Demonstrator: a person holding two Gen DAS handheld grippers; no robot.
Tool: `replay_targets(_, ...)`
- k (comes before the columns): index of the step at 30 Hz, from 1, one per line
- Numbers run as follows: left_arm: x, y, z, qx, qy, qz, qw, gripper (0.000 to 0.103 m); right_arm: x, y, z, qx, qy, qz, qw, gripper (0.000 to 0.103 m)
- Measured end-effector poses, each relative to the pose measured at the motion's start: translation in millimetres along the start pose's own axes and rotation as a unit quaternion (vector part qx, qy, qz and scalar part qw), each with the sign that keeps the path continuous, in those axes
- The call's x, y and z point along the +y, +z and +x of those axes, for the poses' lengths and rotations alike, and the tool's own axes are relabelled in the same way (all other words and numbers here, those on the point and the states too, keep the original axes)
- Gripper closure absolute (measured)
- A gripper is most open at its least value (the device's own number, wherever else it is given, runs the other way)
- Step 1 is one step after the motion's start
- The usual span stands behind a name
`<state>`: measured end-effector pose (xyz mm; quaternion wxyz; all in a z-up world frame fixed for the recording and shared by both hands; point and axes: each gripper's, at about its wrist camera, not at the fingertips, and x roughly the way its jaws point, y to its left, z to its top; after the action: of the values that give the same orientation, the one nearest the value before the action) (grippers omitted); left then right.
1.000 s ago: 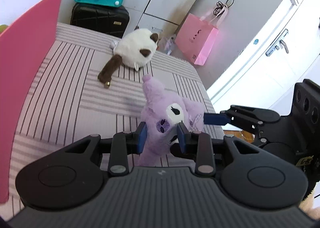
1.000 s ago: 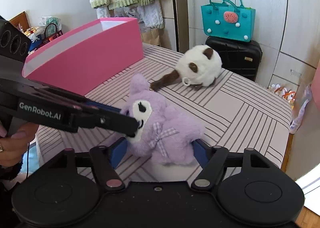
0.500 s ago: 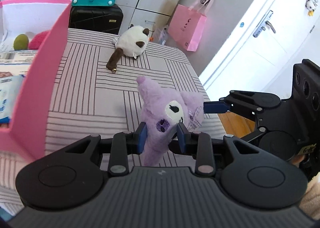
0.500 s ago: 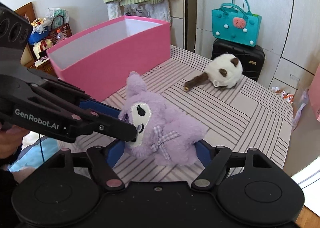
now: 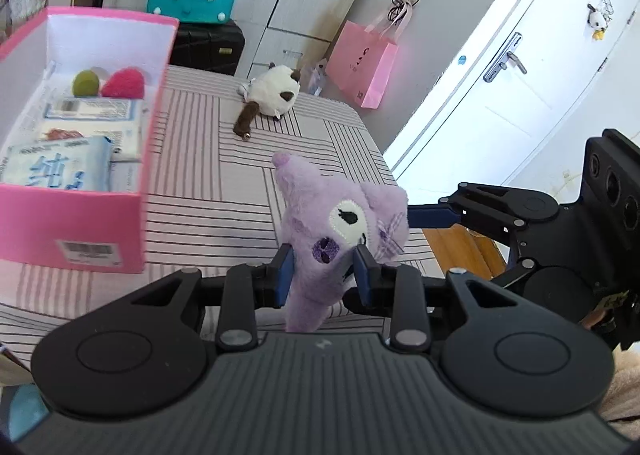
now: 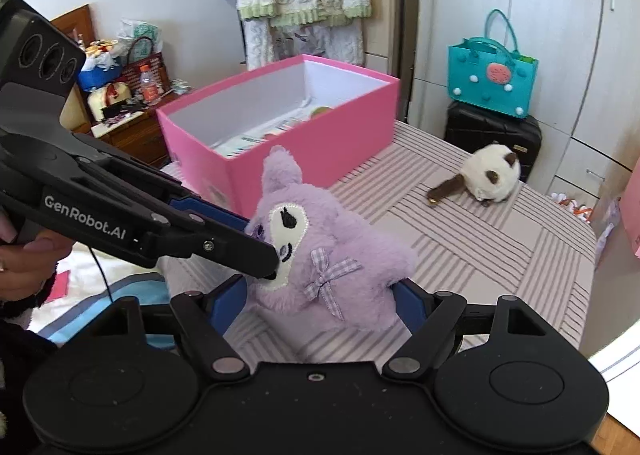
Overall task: Organize soft objects
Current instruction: 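Lift the purple plush with the left gripper and carry it over the pink box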
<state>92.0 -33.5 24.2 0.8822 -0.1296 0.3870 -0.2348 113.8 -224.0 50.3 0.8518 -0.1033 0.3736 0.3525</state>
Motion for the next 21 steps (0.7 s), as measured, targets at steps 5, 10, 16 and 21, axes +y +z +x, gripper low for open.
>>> replay_targets(5, 8, -8, -21, -0.011, 0.009, -0.002, 0.9999, 0.072, 21, 6, -7, -0.004, 0.016, -0.01, 1.0, 0.02)
replay_targets(10, 15, -9, -42, -0.022, 0.015, 0.003, 0.9996, 0.072, 43, 12, -9, -0.01, 0.022, -0.029, 0.999, 0.02)
replay_targets(16, 18, 0, -69, -0.04, 0.025, 0.022, 0.9987, 0.072, 63, 28, -15, -0.025, 0.032, -0.063, 0.997, 0.02)
replay_targets(21, 21, 8, -88, -0.065, 0.039, 0.039, 0.9964, 0.072, 72, 44, -17, -0.037, 0.042, -0.084, 0.995, 0.019)
